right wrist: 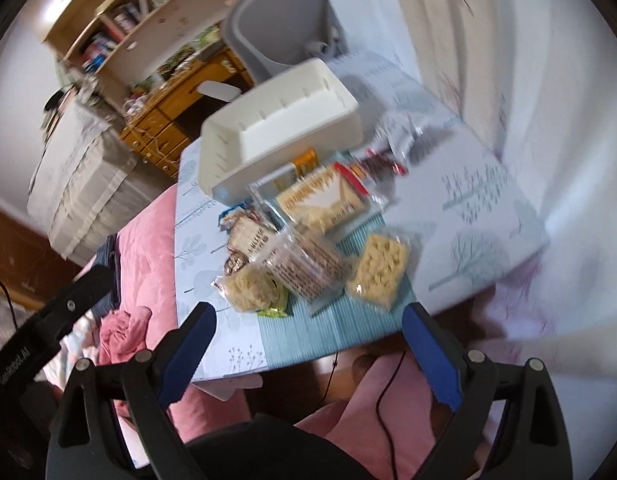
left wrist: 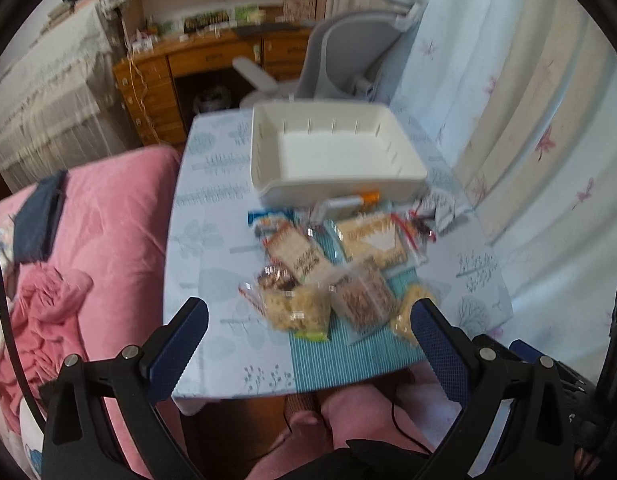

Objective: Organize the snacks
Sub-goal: 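Grasp the labeled clear biscuit bag with left tool while right tool grasps the yellow cracker bag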

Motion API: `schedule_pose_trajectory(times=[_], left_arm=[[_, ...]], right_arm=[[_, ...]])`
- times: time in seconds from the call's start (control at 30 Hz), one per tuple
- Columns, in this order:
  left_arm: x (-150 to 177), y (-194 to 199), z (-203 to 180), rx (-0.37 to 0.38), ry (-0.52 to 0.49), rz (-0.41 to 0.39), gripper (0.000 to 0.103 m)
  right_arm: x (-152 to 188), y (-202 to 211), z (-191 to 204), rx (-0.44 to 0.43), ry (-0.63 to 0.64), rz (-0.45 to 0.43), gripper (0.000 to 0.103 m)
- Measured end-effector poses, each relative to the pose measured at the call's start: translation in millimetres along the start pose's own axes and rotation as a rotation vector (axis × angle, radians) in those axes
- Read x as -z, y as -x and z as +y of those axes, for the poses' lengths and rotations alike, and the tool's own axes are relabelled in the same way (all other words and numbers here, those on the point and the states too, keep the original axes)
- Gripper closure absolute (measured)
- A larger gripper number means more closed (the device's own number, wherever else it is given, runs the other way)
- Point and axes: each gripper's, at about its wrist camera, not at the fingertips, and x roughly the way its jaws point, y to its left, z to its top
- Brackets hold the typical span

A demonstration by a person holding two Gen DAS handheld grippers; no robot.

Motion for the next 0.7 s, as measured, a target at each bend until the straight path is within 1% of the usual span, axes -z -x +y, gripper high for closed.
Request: schedule_pose_trajectory(times=[0.1,0.17,0.23,0.3,0.47,0.63,0.7], left_arm=[[5,-21,4,0.052,0.027,0.067,0.002],[7,-35,5,0.088,0.046,0.093,0.002],[8,-47,2,0.104,0.044,0.112,0.002],[6,-60,-3,0.111,0.041,0.133,0.002],[2,-93,-17,0.142,0.050,0.214,0.002],[-4,-127,-27,0.131,0.082,0.304,0.002],[-7,-139,-30,0.128,0.106,0.333,0.002]], right_arm=[[4,-12,-14,-0.003,-0.091,0.031,0.008],[5,-18,-23,-0.003,-0.148,0.048,0.008],[5,-27,-34,0.000,-0.216,0.066,0.008],[4,-33,-41,0.002,-0.257,0.081,0.008],[1,-59,-62,-0.031,-0.370,0.146,0.008],[-8,-86,-84,-0.050,-0.478,0.218,0.009],[-13,-97,-90,-0.055,-0.506,0.245,0.011]])
